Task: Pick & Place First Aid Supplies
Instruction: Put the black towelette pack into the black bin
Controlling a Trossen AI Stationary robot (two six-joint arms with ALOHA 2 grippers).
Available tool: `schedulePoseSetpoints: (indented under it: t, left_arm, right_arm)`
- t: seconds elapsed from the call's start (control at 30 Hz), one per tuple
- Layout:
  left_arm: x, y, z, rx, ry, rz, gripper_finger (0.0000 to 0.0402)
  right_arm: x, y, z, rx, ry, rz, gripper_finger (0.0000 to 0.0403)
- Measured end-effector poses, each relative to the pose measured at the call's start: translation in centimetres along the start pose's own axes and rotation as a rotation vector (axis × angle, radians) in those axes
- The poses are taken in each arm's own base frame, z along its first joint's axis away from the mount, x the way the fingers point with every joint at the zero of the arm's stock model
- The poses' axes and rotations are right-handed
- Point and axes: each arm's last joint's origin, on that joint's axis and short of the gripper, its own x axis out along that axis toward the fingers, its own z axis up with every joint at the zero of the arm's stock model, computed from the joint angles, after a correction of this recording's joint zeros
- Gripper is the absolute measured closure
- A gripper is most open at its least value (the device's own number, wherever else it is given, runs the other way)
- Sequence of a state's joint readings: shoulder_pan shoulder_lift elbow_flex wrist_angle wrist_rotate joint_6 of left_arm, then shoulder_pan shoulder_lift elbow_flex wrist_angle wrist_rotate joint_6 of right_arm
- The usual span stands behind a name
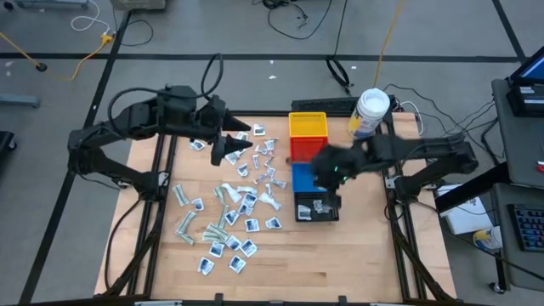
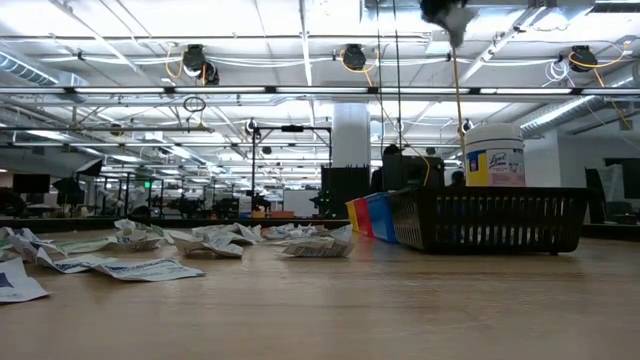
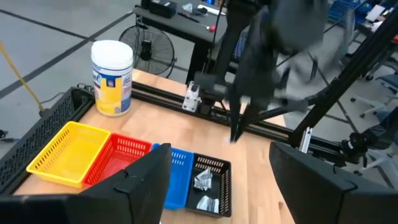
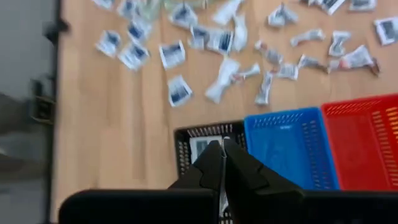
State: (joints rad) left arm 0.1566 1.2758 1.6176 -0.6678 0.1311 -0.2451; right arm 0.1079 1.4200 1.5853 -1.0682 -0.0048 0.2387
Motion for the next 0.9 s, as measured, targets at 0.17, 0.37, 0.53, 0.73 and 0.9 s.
schedulePoseSetpoints:
  t: [0.17,0.37,0.53,0.73,0.9]
  left_arm:
    - [-0.1,0.0,-0.1,0.004,0.008,0.002,0.0148]
    - [-0.1,0.1,-0.4,-0.002,0.038,0.009,0.0161]
    - [-0.1,0.2,-0.7,-0.007,0.075,0.017,0.0160]
    - [-0.1,0.2,-0.9,-0.010,0.088,0.020,0.0150]
    - [-0.1,0.2,-0.9,-0.014,0.088,0.020,0.0147]
  right_arm:
    - [4.8,0.8,-2.7,-0.036,0.048,-0.032,0.0403]
    - [10.5,1.1,-6.7,-0.075,0.055,-0.015,0.0403]
    - [13.3,0.6,-9.5,-0.088,0.046,-0.005,0.0403]
    - [13.7,0.3,-10.0,-0.122,0.049,-0.012,0.0382]
    - [13.7,0.1,-10.0,-0.134,0.050,-0.013,0.0311]
